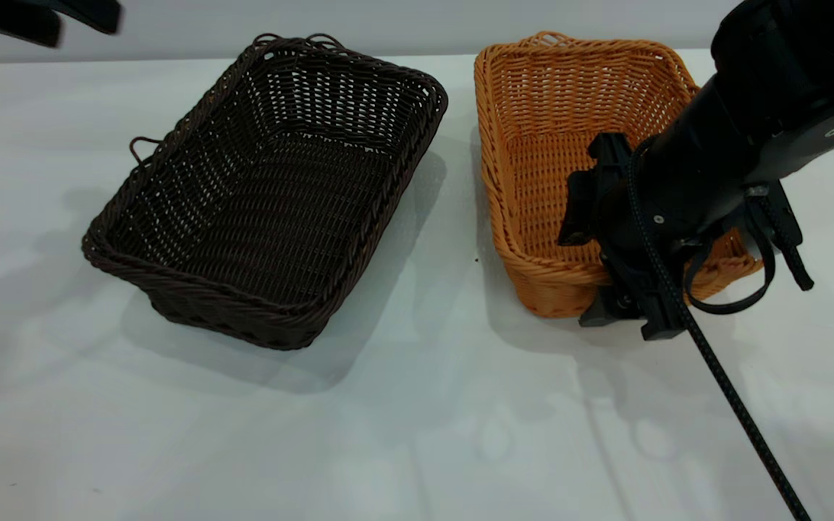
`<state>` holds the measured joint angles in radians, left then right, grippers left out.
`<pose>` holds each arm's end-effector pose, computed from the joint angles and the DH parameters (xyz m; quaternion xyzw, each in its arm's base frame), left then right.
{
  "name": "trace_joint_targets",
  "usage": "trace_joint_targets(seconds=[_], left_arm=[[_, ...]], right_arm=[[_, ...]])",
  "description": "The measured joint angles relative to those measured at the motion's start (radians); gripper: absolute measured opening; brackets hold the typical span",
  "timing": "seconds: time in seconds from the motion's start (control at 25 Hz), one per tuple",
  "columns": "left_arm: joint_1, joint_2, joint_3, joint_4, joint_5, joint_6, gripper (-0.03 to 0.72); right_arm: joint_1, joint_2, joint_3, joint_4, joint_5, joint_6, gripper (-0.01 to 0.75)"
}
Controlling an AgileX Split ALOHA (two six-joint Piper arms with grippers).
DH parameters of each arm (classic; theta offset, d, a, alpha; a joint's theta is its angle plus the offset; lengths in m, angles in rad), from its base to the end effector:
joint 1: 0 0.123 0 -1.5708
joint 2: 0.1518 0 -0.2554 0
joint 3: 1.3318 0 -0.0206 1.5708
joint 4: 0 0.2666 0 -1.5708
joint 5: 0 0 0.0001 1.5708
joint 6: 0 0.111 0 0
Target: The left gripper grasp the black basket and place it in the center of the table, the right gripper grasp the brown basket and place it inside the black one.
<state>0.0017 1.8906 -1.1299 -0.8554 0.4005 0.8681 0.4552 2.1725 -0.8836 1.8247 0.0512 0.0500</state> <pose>0.3994 -0.0321 0.1144 0.0703 0.9392 -0.1331 0.3085 0.2953 0.1508 -0.0348 0.6362 0.7475 0.1840 0.0525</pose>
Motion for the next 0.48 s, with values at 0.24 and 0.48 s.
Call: trace_joint_targets(seconds=[0.24,0.48], left_arm=[[-0.078,0.179,-0.127,0.135,-0.043,-0.104,0.491],[-0.122,0.286,-0.188,0.241,-0.05,-0.183,0.491]], right_arm=[[0.0,0.001,0.0,0.0,-0.001,0.0,0.559],[0.0,0.001,0.0,0.0,-0.001,-0.002,0.559]])
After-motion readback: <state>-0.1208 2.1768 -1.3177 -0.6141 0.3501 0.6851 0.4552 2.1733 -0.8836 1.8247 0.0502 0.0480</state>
